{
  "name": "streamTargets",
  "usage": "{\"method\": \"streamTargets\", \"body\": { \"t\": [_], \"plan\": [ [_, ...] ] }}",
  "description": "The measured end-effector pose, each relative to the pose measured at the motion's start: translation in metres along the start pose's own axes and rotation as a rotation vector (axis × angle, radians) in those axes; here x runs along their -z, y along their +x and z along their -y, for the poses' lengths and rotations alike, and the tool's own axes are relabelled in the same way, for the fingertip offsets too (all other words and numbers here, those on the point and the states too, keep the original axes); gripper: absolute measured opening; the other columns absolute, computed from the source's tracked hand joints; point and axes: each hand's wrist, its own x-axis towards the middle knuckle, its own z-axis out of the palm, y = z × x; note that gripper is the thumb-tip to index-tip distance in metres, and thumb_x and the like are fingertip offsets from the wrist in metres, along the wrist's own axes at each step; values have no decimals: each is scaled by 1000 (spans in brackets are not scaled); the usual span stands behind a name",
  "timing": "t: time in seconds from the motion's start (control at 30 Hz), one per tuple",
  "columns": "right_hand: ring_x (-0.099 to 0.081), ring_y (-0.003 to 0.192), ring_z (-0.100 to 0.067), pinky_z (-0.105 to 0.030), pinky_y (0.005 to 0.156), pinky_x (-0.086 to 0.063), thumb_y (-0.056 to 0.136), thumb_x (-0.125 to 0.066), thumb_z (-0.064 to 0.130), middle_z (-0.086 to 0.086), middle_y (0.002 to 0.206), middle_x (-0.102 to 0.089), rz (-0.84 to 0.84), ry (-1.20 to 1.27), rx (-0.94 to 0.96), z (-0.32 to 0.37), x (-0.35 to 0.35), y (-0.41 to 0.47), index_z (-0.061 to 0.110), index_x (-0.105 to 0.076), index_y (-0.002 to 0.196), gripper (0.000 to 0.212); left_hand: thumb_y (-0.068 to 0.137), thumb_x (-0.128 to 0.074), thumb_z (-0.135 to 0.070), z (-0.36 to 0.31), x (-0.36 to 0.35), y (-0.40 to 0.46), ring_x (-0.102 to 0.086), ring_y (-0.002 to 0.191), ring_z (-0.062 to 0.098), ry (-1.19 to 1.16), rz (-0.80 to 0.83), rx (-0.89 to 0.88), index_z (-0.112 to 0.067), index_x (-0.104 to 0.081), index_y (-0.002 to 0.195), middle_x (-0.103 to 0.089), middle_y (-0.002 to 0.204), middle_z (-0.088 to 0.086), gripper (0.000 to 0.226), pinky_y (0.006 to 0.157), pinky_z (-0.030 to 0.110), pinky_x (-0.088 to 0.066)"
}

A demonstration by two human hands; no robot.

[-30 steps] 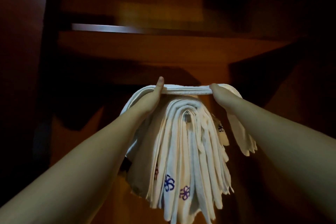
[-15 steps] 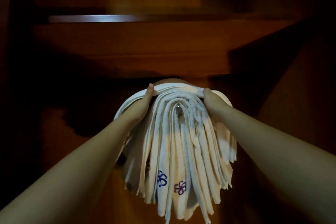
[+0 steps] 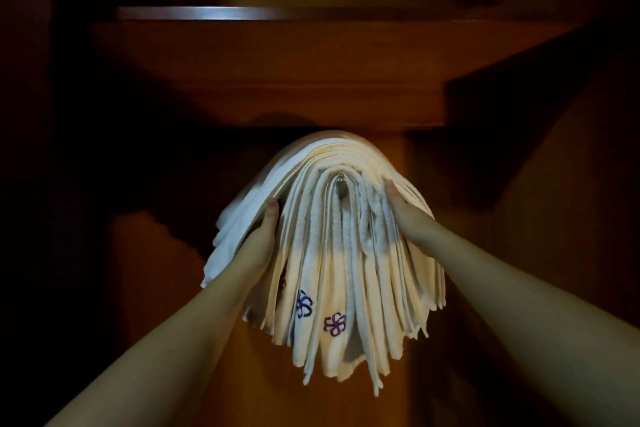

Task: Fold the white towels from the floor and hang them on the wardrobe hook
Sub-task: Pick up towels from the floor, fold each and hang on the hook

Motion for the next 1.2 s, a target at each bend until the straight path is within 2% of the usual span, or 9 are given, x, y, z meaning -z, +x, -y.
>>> {"method": "streamTargets", "body": {
  "t": [0.07, 0.17, 0.3, 0.37, 0.43, 0.6, 0.73, 1.0, 1.2],
  "plan": [
    [-35, 146, -24, -34, 114, -24, 82, -18, 88, -4, 159, -39, 38, -56, 53, -5, 2, -9, 29, -34, 155, 95, 66, -50, -93, 10, 1, -11, -74, 82, 17, 64, -141, 79, -23, -60, 112, -65, 122, 13, 85, 57, 37, -60],
    [-36, 145, -23, -37, 111, -27, 92, -16, 81, -2, 158, -40, 60, -170, 73, -20, 3, -25, 36, -35, 154, 79, 28, -47, -109, 27, 10, -24, -70, 93, 32, 77, -304, 204, -21, -58, 124, -70, 109, 14, 131, 76, 49, -59],
    [-28, 149, -28, -47, 121, -20, 101, -14, 67, -6, 162, -34, 73, -381, 63, -36, 4, -49, 31, -36, 155, 68, 57, -55, -96, 42, 8, -44, -71, 94, 18, 67, -144, 140, -37, -60, 94, -74, 98, -5, 70, 86, 43, -58],
    [-23, 151, -28, -45, 120, -19, 107, -14, 53, -6, 165, -27, 63, -500, 49, -41, 2, -67, 26, -27, 159, 59, 78, -55, -81, 49, 5, -55, -69, 73, 3, 108, -172, 81, -39, -52, 83, -72, 69, -16, 43, 67, 31, -56],
    [-29, 150, -27, -44, 119, -23, 106, -12, 54, -7, 164, -29, 57, -571, 34, -44, -1, -87, 26, -22, 160, 61, 93, -48, -68, 56, 7, -73, -70, 71, -2, 248, -123, 22, -42, -53, 90, -70, 65, -23, 26, 62, 24, -50],
    [-31, 149, -29, -47, 120, -26, 103, -25, 62, -7, 165, -27, 77, -680, -58, -57, -8, -141, 28, -17, 161, 67, 101, -44, -55, 72, 24, -121, -56, 122, 8, 505, 147, -118, -59, -49, 121, -62, 119, -25, 21, 100, 39, -45],
    [-37, 146, -24, -42, 116, -33, 104, -42, 50, -5, 163, -32, 120, -637, -106, -58, -19, -207, 25, -28, 158, 61, 99, -52, -50, 88, 31, -167, -27, 149, 23, 684, 216, -76, -47, -31, 150, -35, 159, -11, 56, 116, 60, -30],
    [-34, 147, -23, -39, 114, -34, 102, -50, 49, 0, 164, -29, 316, -668, -289, -95, -34, -378, 29, -30, 157, 62, 93, -57, -59, 138, 22, -278, -27, 148, 17, 754, 555, 111, -46, -21, 154, -24, 164, -10, 72, 111, 40, -31],
    [-36, 146, -19, -35, 115, -33, 97, -56, 55, 3, 164, -28, 392, -637, -480, -152, -7, -511, 33, -28, 157, 70, 92, -59, -57, 200, -11, -364, -28, 148, 22, 708, 737, 222, -44, -23, 155, -26, 164, -4, 73, 113, 45, -30]
  ]
}}
